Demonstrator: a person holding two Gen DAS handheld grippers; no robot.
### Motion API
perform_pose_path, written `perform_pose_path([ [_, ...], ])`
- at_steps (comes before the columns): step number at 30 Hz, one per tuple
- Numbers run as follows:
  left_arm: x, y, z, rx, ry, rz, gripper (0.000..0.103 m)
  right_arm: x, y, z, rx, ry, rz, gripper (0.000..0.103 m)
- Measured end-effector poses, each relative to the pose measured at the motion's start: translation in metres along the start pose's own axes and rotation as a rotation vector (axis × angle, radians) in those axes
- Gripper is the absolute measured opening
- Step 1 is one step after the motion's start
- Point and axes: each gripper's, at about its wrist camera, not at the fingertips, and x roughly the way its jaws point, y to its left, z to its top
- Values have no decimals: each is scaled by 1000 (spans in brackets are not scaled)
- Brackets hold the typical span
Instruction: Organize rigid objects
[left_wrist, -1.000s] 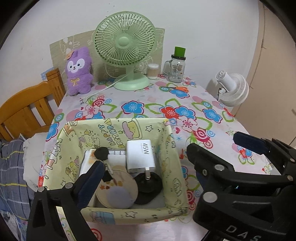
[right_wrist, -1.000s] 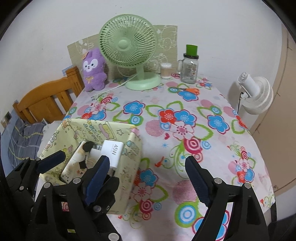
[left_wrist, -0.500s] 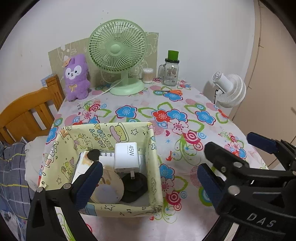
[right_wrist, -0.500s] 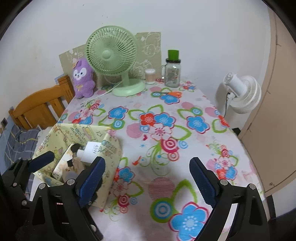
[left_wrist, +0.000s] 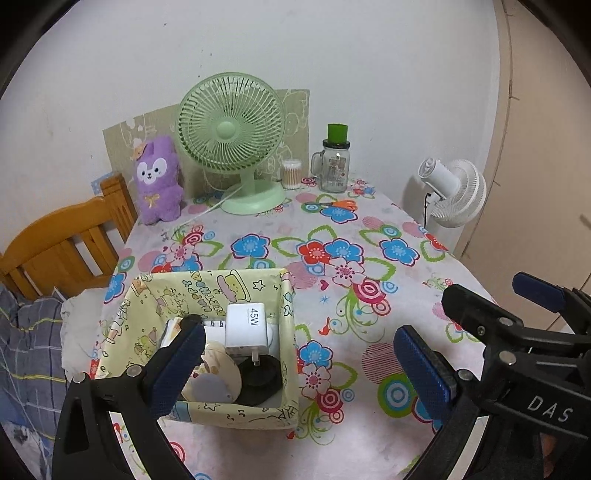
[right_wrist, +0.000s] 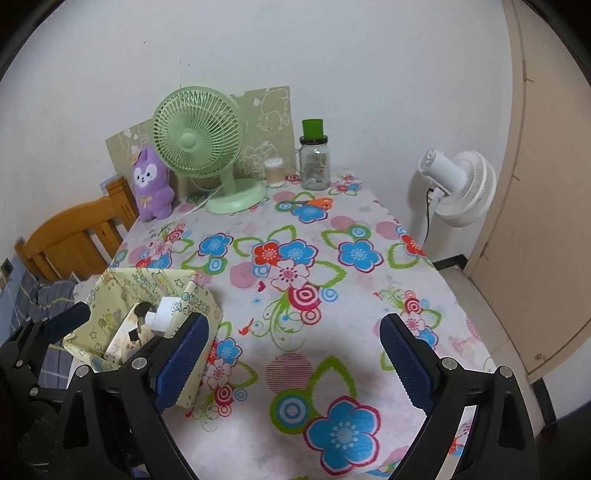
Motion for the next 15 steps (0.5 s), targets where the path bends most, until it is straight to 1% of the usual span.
perform_pose_path([
  [9,-21,-9,1,13,-35,4,103,-27,-11,-1,-3,-57,-33,96],
  [12,-29,-11,1,17,-51,7,103,-37,-13,-2,-8,-89,-71,99],
  [15,-34,-13,0,14,-63,4,103,-43,-16,-3,-9,-109,-89,101],
])
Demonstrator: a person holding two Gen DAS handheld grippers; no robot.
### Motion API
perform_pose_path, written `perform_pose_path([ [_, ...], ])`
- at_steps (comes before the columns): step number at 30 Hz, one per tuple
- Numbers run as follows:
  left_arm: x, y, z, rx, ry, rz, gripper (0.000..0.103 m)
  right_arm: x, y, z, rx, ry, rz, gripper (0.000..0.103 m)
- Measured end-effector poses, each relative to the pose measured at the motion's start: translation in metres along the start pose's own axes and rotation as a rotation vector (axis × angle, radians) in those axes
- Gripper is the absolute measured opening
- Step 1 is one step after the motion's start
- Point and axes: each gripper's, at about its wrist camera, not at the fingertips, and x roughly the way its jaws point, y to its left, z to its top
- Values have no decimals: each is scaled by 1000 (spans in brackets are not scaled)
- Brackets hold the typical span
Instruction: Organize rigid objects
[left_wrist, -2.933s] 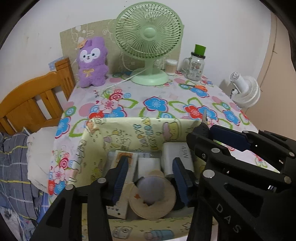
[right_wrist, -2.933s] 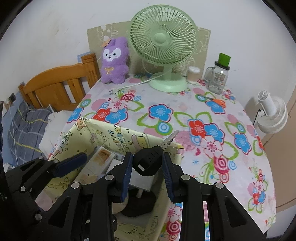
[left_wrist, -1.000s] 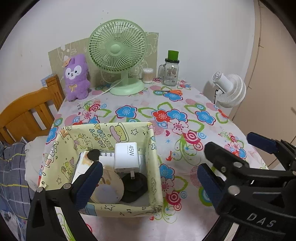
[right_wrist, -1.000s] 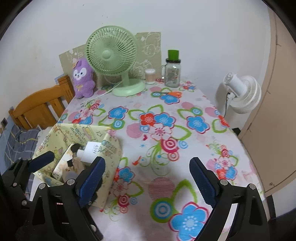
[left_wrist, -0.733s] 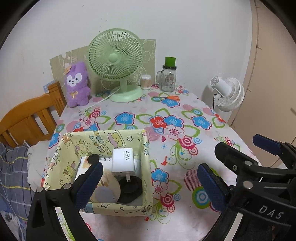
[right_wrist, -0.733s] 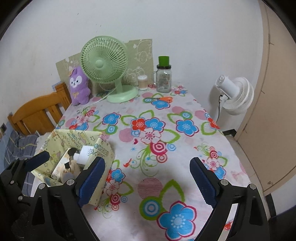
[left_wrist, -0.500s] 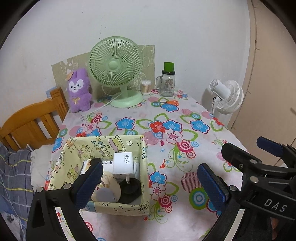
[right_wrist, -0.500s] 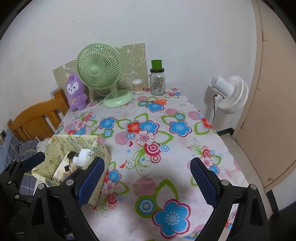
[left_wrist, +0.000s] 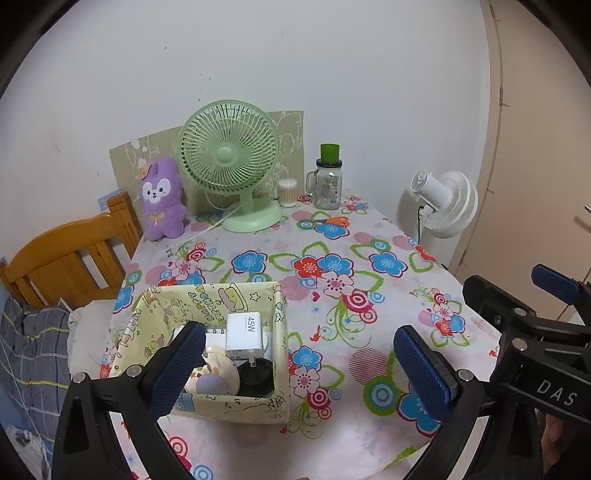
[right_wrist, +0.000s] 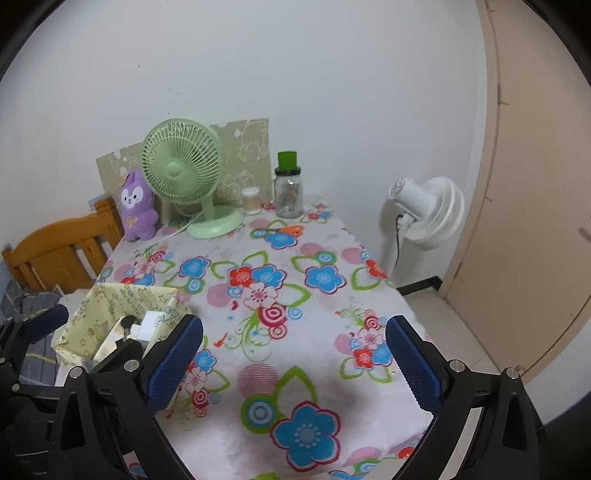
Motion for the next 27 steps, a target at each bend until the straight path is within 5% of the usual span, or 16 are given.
perform_pose_path([
  [27,-33,15,1,-19,-89,31,103,-32,-4,2,30,-105,4,103],
])
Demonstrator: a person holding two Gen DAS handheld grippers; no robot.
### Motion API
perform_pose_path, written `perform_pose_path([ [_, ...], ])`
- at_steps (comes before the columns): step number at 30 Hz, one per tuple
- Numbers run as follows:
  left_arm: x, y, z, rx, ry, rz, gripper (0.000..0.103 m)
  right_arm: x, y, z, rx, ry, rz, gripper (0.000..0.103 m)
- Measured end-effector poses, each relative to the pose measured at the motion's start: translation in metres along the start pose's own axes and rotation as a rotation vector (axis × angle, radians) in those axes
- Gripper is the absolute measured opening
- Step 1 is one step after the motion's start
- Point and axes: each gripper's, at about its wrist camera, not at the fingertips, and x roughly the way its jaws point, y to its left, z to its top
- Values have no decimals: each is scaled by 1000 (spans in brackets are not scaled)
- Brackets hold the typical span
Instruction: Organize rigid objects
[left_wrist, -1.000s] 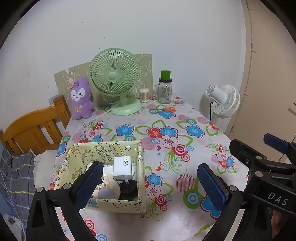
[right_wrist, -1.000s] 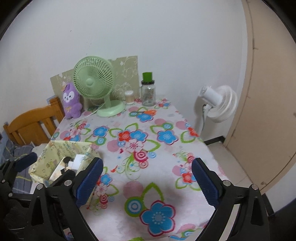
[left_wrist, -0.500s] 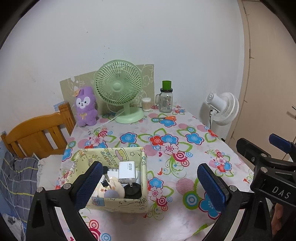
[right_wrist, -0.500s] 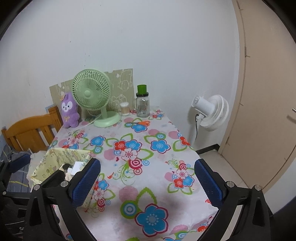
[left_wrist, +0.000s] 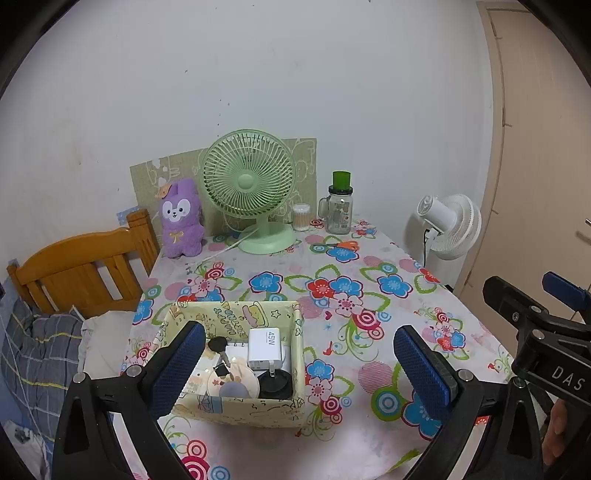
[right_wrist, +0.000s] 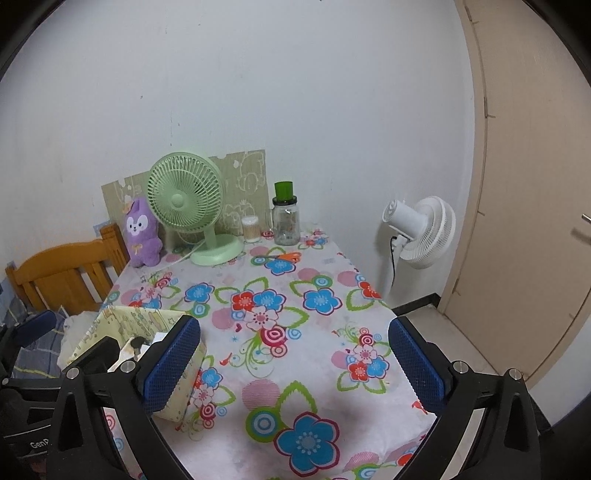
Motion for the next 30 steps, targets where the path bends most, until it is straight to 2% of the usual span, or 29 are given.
perform_pose_path([
  [30,-3,6,1,-36,-5,-6,103,-4,6,0,-8,-23,-6,103],
])
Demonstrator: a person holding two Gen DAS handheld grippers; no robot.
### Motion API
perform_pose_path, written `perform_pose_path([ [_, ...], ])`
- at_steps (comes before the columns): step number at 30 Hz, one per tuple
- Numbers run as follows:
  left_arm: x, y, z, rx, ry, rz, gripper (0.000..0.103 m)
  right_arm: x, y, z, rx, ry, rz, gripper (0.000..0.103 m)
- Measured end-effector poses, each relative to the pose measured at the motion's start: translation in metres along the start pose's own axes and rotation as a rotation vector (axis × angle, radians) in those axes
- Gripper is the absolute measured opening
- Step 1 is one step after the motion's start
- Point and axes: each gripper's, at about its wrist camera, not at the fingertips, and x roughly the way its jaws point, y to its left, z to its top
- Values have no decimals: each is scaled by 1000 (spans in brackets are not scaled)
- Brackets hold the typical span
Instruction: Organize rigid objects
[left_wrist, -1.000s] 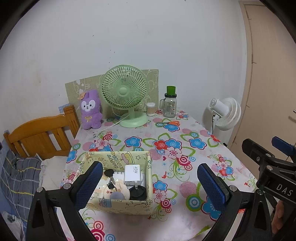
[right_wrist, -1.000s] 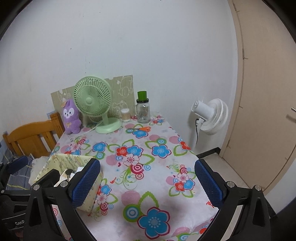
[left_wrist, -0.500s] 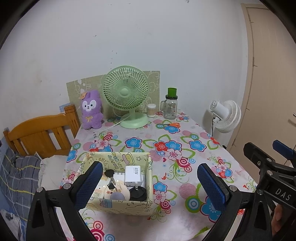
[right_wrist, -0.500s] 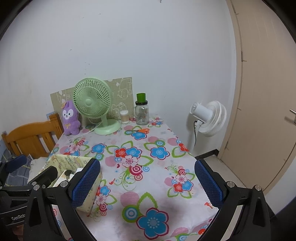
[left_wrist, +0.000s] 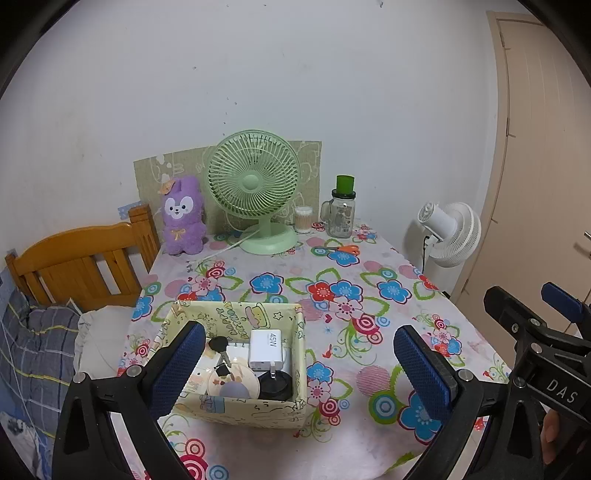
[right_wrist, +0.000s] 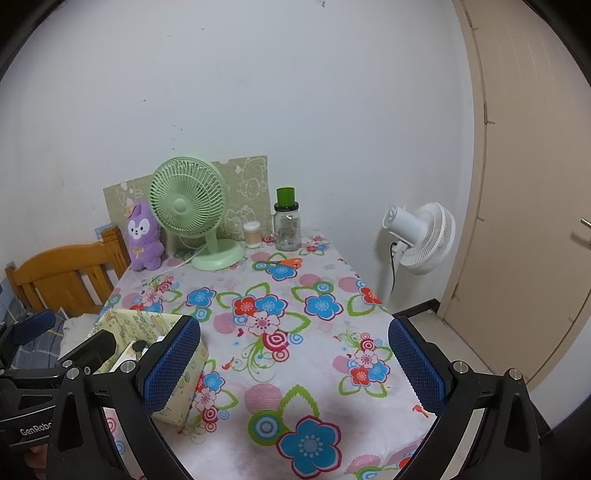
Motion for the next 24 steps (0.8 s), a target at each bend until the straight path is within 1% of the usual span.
perform_pose_path([
  [11,-6,0,0,3,-15,-1,103,-6,-1,-2,0,-14,-11,103],
  [24,-4,2,0,-11,-6,-10,103,-6,-2,-2,5,-13,-4,103],
])
